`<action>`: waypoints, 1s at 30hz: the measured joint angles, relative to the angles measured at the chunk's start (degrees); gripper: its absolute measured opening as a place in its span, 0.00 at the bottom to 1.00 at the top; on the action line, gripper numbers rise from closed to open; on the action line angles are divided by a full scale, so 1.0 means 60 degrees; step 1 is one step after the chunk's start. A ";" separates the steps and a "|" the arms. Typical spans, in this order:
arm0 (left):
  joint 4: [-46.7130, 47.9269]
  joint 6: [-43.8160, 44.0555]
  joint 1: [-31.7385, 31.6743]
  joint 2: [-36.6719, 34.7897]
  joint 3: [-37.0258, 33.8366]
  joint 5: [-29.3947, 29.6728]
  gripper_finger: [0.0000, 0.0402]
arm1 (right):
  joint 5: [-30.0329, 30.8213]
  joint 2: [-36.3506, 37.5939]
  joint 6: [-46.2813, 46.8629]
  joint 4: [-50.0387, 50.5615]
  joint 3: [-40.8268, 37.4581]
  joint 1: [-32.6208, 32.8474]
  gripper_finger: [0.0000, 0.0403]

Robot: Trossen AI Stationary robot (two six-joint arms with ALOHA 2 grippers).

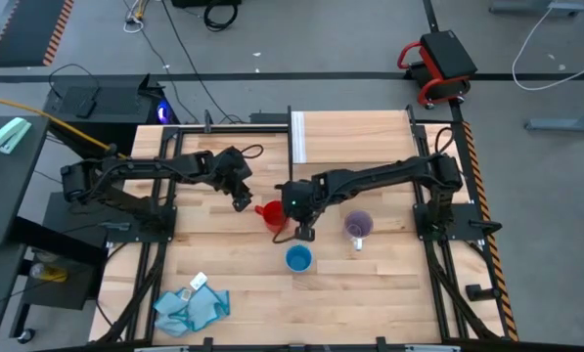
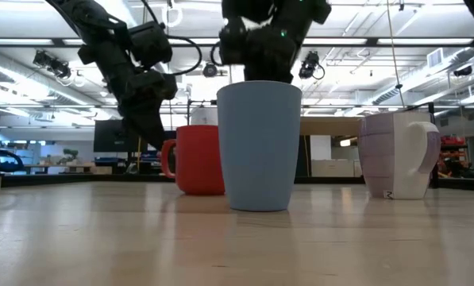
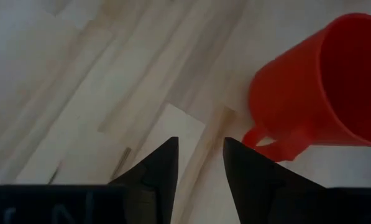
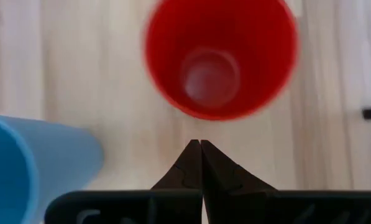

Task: Stack small to large cups/mugs on shelf
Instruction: Put the red mug on the shelf

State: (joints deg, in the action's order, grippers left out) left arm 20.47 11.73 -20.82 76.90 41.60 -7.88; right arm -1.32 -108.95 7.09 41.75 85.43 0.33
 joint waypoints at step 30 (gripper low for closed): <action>-0.1092 -0.0026 0.0029 0.0838 0.0004 -0.0486 0.34 | -0.0132 -0.0058 0.0246 -0.0831 -0.0256 -0.0099 0.00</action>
State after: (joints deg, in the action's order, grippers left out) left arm 13.92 11.57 -20.64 81.93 41.63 -10.79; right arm -2.11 -109.30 8.57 36.76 83.90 -0.26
